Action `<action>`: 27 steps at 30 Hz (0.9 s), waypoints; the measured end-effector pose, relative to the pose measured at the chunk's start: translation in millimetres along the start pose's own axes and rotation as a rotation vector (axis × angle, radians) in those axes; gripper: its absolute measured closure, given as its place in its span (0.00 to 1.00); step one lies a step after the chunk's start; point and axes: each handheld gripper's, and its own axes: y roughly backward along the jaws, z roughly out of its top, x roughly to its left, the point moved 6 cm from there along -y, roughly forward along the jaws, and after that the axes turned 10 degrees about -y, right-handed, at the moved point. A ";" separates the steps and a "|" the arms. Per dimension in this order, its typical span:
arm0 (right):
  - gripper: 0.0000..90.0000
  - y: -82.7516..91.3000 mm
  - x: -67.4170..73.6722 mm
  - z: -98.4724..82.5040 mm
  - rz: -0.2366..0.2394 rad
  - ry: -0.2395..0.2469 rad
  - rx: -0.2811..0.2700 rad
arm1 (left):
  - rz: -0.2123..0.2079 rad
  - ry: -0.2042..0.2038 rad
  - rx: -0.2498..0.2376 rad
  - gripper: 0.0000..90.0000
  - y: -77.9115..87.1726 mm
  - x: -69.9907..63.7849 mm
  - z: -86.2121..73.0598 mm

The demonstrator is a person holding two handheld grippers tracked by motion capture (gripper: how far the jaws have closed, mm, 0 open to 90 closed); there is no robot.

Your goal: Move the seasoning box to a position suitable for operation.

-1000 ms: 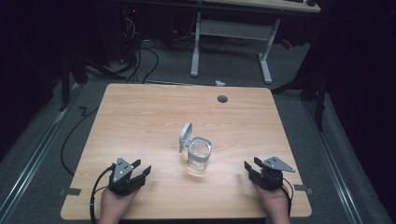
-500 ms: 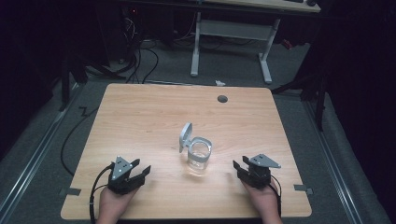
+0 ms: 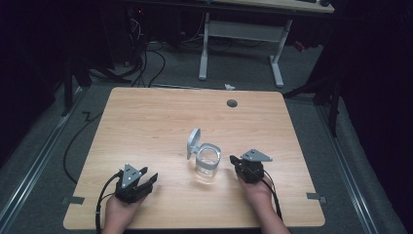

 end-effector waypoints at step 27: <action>1.00 -1.5 33.2 14.0 0.063 0.086 -0.025 | -0.027 0.027 -0.001 0.72 2.5 -2.4 2.5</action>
